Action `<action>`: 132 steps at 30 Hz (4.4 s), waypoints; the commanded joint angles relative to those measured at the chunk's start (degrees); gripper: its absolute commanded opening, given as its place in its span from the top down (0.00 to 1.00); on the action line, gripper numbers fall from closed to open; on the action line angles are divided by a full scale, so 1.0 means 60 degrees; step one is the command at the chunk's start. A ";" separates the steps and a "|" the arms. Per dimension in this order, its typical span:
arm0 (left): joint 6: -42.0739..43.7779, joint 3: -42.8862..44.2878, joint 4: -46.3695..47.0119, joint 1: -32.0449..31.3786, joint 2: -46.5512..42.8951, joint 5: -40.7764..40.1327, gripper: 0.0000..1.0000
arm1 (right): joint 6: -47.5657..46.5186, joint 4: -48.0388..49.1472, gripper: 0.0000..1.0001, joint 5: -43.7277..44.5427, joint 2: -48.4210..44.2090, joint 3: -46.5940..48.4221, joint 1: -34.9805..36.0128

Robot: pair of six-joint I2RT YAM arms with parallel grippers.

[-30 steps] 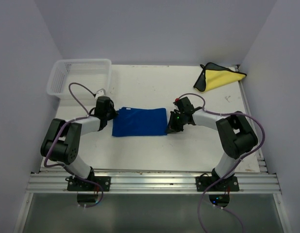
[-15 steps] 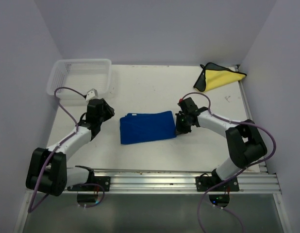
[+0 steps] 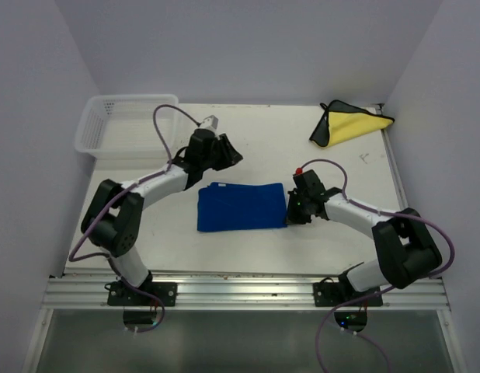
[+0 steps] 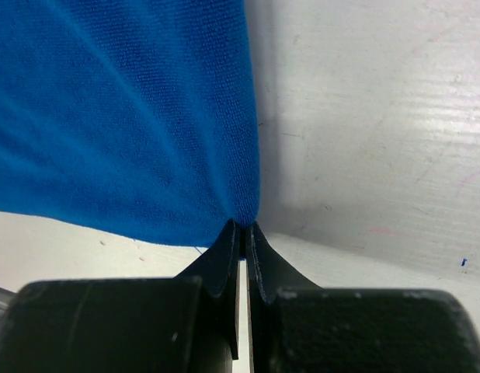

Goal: Roll the towels
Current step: Fold the towel, then roll the towel

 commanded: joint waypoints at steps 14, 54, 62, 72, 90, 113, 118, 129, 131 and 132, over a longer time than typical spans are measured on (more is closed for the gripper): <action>0.0047 0.4771 -0.2162 -0.2712 0.3763 0.0543 0.55 | 0.1247 0.1551 1.00 0.0648 -0.0764 -0.0859 0.0026; 0.0823 0.6470 -0.4770 -0.4076 0.5491 -0.3150 0.53 | 0.1101 0.1933 1.00 0.0222 -0.0586 -0.1254 0.0011; 0.0970 0.7086 -0.5606 -0.4178 0.6165 -0.3927 0.54 | 0.0778 0.1916 1.00 0.0238 -0.1026 -0.1210 0.0026; 0.0706 0.7482 -0.5988 -0.4105 0.6561 -0.3884 0.92 | 0.0325 0.2519 1.00 0.0367 -0.1362 -0.1591 0.0376; -0.1139 0.2620 -0.0337 -0.2802 0.3091 -0.1102 1.00 | -0.0277 -0.0132 1.00 0.4704 -0.1408 -0.0141 0.2837; -0.1433 0.0773 0.3942 -0.2216 0.3206 0.1067 1.00 | -0.2005 -0.2519 1.00 0.7722 0.0743 0.2025 0.4537; -0.1301 0.0568 0.4311 -0.2084 0.3323 0.1491 1.00 | -0.2078 -0.3254 1.00 0.8792 0.1858 0.2716 0.5035; -0.0847 0.0275 0.4106 -0.1879 0.3412 0.1640 1.00 | -0.2107 -0.3473 1.00 0.9012 0.2840 0.3096 0.5680; -0.0730 0.0231 0.3916 -0.1893 0.3412 0.1581 1.00 | -0.2151 -0.3518 1.00 0.8983 0.3031 0.3199 0.5724; -0.0614 0.0216 0.3857 -0.1879 0.3412 0.1537 1.00 | -0.2209 -0.3518 1.00 0.8968 0.3046 0.3214 0.5753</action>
